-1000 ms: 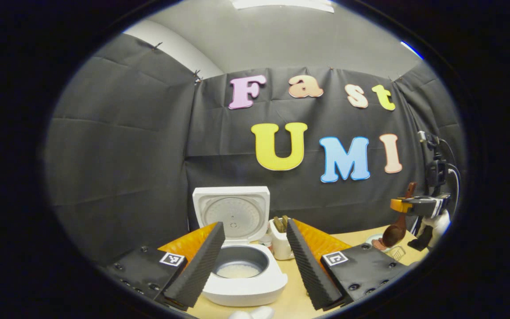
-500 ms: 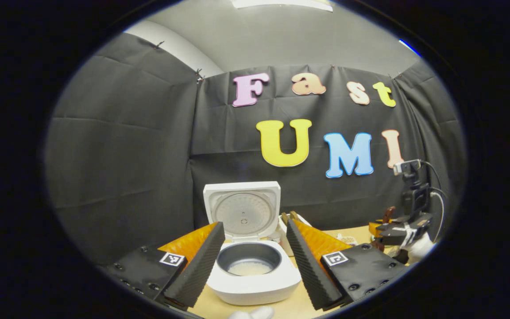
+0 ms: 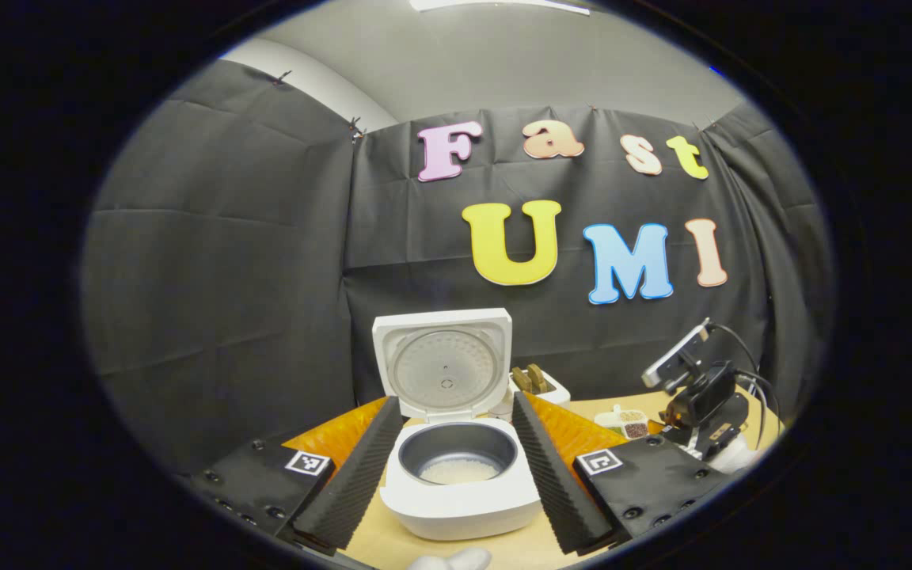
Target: Close the left gripper, press the button to open the rice cooker; take a wooden spoon from the chopstick holder with the right hand, scoop a spoonful of rice and pour it into the rice cooker, then put the wooden spoon back into the chopstick holder.
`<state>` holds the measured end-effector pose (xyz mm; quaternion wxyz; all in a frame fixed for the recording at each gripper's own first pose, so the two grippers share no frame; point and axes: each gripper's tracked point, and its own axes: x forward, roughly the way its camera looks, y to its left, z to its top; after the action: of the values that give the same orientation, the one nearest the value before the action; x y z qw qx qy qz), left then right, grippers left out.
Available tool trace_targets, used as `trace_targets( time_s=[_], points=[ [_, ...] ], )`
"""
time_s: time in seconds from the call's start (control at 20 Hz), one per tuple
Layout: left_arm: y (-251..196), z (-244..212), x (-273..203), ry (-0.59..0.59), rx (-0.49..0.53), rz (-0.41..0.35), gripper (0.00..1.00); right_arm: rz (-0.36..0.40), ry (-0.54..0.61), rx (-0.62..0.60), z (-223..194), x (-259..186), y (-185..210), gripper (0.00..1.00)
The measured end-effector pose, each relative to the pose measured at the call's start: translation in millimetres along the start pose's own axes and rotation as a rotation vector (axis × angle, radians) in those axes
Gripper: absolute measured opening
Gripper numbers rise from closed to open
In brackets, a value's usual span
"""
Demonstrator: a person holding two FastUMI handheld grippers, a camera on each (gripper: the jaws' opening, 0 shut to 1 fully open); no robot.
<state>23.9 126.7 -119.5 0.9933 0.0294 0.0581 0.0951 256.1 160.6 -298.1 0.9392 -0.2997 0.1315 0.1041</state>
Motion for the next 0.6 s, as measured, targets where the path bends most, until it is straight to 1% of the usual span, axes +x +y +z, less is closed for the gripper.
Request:
trace_targets(
  time_s=[0.1, 0.15, 0.2, 0.25, 0.3, 0.35, 0.4, 0.45, 0.6],
  points=[
    [4.0, -4.1, -0.3, 0.008, -0.001, 0.008, 0.94, 0.020, 0.006, -0.037, -5.4, 2.5, 11.2, 0.20],
    [6.1, -5.7, 0.6, 0.012, -0.002, 0.010, 0.97, 0.025, 0.010, -0.052, -7.0, 3.7, 15.2, 0.20],
    [7.8, -7.2, 0.9, 0.014, -0.001, 0.013, 0.94, 0.028, 0.016, -0.066, -9.4, 5.0, 19.4, 0.20],
    [10.0, -8.2, 1.1, 0.020, 0.002, 0.017, 0.97, 0.037, 0.018, -0.074, -10.6, 6.5, 24.8, 0.20],
    [11.7, -9.8, 1.5, 0.026, 0.002, 0.023, 0.94, 0.045, 0.018, -0.076, -10.8, 8.5, 29.6, 0.20],
    [14.5, -11.1, 2.2, 0.029, -0.001, 0.025, 0.97, 0.060, 0.018, -0.063, -10.6, 7.7, 34.4, 0.20],
    [16.1, -12.0, 3.8, 0.032, 0.000, 0.029, 0.94, 0.077, 0.025, -0.037, -13.3, 8.0, 40.3, 0.20],
    [18.2, -11.4, 4.1, 0.035, 0.003, 0.034, 0.94, 0.100, 0.037, -0.004, -13.8, 8.2, 46.5, 0.20],
    [23.2, -11.0, 5.3, 0.035, 0.013, 0.040, 0.94, 0.134, 0.062, 0.099, -13.2, 11.2, 58.0, 0.20]
  ],
)
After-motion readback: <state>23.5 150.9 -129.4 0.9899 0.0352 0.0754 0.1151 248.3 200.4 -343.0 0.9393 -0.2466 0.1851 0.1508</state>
